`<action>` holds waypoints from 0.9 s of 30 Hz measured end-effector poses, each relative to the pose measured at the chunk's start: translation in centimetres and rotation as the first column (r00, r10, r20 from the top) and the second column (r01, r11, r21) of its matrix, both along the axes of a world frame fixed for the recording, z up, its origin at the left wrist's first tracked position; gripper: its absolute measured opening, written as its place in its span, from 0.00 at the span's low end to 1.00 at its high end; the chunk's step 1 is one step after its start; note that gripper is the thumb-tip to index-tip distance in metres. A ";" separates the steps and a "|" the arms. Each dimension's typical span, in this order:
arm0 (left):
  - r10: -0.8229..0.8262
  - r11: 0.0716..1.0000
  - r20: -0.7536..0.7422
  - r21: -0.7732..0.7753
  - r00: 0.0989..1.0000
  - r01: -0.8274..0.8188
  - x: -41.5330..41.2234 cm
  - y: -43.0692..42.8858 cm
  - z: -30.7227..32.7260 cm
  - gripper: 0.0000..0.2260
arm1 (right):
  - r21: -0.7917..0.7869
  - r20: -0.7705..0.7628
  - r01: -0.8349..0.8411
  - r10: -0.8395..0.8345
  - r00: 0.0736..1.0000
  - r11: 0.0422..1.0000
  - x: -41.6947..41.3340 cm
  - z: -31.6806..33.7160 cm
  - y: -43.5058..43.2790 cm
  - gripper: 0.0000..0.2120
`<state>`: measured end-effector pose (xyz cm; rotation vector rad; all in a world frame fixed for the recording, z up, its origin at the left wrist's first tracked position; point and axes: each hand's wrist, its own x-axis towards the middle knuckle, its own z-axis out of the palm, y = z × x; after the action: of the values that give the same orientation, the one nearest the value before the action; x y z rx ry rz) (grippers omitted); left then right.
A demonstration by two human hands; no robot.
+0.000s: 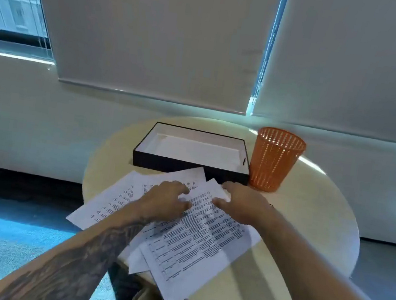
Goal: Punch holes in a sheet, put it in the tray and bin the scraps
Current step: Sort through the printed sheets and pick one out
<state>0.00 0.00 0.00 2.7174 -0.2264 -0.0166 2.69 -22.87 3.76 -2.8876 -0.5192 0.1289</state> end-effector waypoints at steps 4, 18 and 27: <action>-0.017 0.995 0.113 0.097 0.993 0.006 -1.2 -0.2 -3.3 0.23 | 0.027 -0.039 0.063 -0.062 0.997 0.998 0.5 -2.1 0.0 0.37; 0.145 0.976 0.220 -0.190 0.965 -0.104 -1.2 -0.1 -4.7 0.30 | 0.516 0.056 0.148 -0.206 0.977 0.844 2.0 -3.6 1.1 0.07; 0.343 0.695 0.021 -0.679 0.939 -0.238 -1.5 1.0 -0.1 0.04 | 0.645 0.350 -0.206 -0.046 0.935 0.736 0.8 1.8 2.8 0.06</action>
<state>-1.46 1.00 -0.09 1.9906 0.1489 0.3042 3.52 -20.10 5.52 -2.1573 -0.5964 -0.4760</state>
